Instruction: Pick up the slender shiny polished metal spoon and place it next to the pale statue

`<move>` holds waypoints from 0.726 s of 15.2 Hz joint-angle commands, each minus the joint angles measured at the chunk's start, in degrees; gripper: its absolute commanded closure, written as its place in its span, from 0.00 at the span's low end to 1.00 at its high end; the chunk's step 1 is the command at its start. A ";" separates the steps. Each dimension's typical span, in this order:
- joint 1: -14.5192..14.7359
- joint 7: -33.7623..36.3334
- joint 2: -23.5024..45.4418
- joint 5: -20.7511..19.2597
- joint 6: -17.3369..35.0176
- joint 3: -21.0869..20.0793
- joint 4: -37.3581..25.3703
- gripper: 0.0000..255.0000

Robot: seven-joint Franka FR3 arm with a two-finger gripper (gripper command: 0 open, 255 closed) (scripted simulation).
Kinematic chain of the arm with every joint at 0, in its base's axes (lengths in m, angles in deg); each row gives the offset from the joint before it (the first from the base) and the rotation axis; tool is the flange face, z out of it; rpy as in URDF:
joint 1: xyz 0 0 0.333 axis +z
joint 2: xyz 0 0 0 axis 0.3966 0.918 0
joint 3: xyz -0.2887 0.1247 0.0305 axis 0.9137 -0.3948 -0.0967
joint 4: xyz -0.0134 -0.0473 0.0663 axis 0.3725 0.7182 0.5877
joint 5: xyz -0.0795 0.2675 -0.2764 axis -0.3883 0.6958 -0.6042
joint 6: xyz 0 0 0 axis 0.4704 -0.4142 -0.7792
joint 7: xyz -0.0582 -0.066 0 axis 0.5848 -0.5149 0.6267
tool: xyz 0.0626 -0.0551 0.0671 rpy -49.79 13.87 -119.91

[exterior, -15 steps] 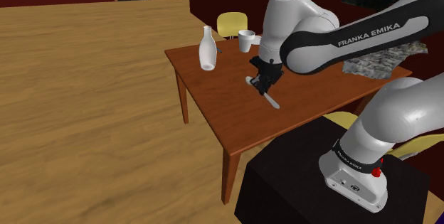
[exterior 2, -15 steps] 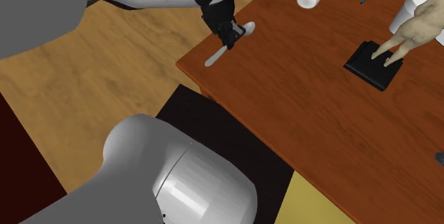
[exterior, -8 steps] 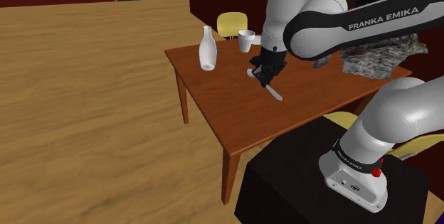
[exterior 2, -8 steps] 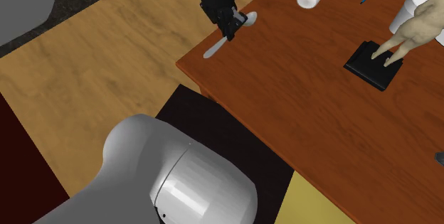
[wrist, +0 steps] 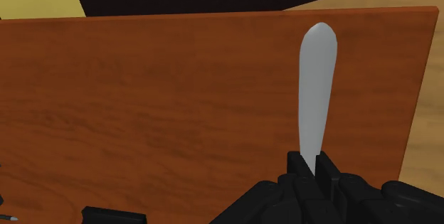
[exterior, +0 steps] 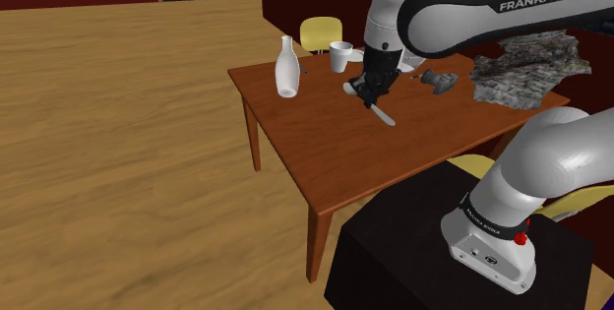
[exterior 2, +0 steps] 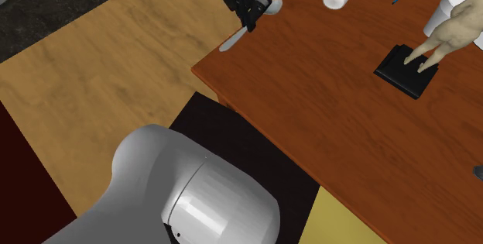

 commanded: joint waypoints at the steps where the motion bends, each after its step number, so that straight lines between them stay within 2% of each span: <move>1: -0.07 -0.33 -0.40 -0.15 -1.78 0.40 -1.38 1.00; 11: -0.51 -1.50 -1.14 -0.90 -9.55 1.81 -8.51 1.00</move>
